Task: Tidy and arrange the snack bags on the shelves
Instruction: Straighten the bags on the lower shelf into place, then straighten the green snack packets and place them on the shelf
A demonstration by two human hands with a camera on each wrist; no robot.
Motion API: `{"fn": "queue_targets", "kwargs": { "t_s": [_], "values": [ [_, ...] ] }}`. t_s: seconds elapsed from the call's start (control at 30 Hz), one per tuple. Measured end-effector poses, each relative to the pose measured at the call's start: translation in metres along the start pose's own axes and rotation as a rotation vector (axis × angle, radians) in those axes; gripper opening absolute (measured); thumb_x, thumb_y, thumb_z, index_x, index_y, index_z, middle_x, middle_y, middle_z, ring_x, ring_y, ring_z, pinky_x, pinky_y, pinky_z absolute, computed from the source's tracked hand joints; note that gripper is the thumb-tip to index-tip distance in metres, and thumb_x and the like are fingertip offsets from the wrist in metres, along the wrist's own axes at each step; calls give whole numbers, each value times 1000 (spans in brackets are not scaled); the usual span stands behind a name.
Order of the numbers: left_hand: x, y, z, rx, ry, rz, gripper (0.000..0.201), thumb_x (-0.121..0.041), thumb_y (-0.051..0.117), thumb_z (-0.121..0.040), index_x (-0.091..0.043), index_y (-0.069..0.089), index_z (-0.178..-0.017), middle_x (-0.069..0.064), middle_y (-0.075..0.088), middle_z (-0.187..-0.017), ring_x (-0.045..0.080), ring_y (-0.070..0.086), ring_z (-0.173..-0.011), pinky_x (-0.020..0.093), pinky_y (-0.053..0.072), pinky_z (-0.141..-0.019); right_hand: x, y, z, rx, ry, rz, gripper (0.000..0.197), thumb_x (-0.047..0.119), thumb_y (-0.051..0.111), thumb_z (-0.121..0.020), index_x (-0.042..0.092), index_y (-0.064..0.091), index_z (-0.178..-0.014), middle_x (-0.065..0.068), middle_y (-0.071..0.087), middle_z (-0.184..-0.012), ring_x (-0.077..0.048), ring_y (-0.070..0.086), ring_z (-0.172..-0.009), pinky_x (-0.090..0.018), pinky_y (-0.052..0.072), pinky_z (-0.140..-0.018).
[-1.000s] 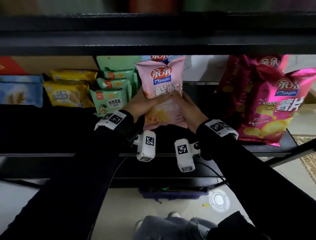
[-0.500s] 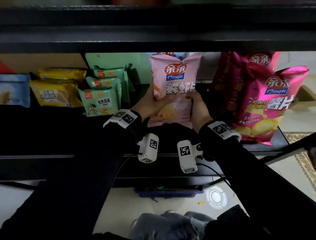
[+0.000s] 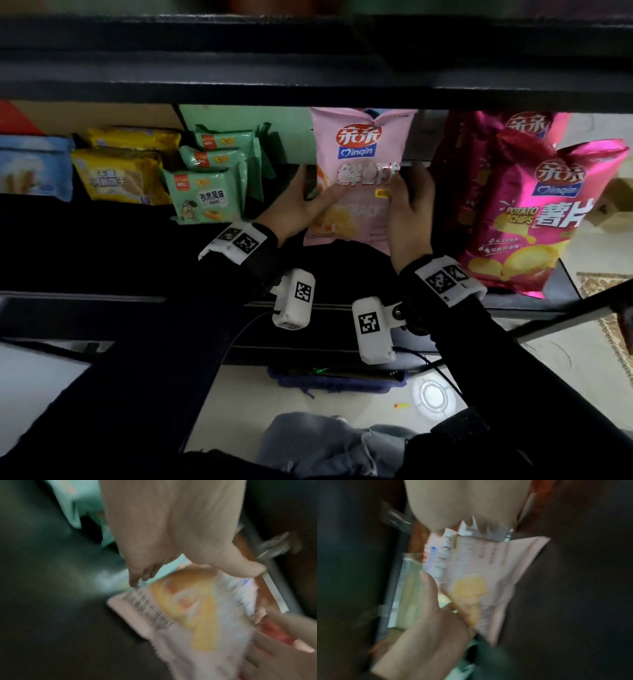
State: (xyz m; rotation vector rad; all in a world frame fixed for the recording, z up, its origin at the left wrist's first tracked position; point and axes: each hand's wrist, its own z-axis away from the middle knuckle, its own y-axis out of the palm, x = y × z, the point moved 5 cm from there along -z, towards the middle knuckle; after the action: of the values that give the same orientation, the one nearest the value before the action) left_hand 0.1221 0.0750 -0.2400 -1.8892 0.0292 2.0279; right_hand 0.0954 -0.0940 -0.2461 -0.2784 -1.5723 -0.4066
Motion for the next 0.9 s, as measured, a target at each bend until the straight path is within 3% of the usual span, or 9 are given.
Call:
{"fn": "queue_targets", "kwargs": {
  "t_s": [0.07, 0.2, 0.27, 0.33, 0.4, 0.5, 0.6, 0.77, 0.9],
  "values": [
    [1, -19, 13, -146, 11, -66, 66, -45, 64, -87, -20, 39, -142, -3, 52, -139, 7, 52, -123, 31, 42, -107, 19, 0, 8, -114, -209, -13, 33, 6, 49, -93, 10, 49, -126, -11, 54, -127, -20, 53, -120, -37, 42, -106],
    [18, -88, 49, -634, 11, 26, 24, -11, 61, -92, -7, 60, -116, 11, 66, -114, 17, 61, -102, 35, 47, -92, 38, 50, 40, 9, -447, 24, 22, -4, 45, -82, 1, 58, -98, 1, 57, -94, 11, 53, -88, -10, 40, -84],
    [32, -126, 64, -781, -22, -15, 21, -7, 58, -92, -1, 61, -112, 16, 66, -108, 25, 63, -100, 28, 46, -84, 27, 91, 53, 158, -383, 95, 20, -6, 48, -84, -1, 62, -97, 9, 57, -90, 13, 53, -86, -5, 39, -82],
    [51, -161, 72, -850, -97, -66, 26, -8, 59, -90, 1, 59, -115, 17, 65, -114, 27, 61, -106, 24, 45, -86, 4, 132, 58, 286, -164, 148, 24, -6, 51, -86, 0, 61, -108, 2, 62, -100, 0, 57, -96, -8, 41, -88],
    [69, -183, 72, -773, -209, -67, 38, -12, 64, -86, 2, 55, -120, 15, 64, -119, 26, 60, -111, 33, 47, -97, -21, 165, 57, 378, 60, 231, 31, -2, 52, -88, -1, 57, -118, -11, 62, -118, -19, 58, -111, -25, 43, -101],
    [83, -193, 68, -529, -293, -35, 54, -20, 70, -85, -7, 47, -132, 11, 61, -128, 25, 58, -117, 42, 45, -103, -41, 192, 59, 453, 222, 247, 36, 5, 54, -89, 1, 54, -126, -13, 62, -123, -24, 60, -113, -39, 47, -102],
    [81, -194, 62, -359, -238, -44, 49, -25, 64, -91, -13, 46, -136, 6, 59, -131, 21, 57, -117, 35, 45, -99, -47, 203, 62, 435, 248, 271, 38, 13, 59, -90, 6, 54, -127, -10, 64, -120, -22, 62, -107, -30, 50, -91],
    [78, -199, 72, -158, -165, 6, 22, -34, 65, -90, -29, 60, -111, -9, 67, -110, 3, 64, -99, 16, 50, -80, -44, 199, 76, 370, 229, 223, 36, 27, 67, -88, 14, 57, -119, -3, 66, -113, -16, 66, -97, -30, 54, -81],
    [81, -209, 80, -60, -186, 165, 32, -36, 71, -84, -37, 54, -112, -12, 67, -115, 5, 66, -102, 24, 56, -81, -40, 194, 92, 374, 316, 6, 20, 21, 70, -85, 18, 63, -104, 1, 74, -96, -11, 72, -85, -20, 56, -66]
  ]
}}
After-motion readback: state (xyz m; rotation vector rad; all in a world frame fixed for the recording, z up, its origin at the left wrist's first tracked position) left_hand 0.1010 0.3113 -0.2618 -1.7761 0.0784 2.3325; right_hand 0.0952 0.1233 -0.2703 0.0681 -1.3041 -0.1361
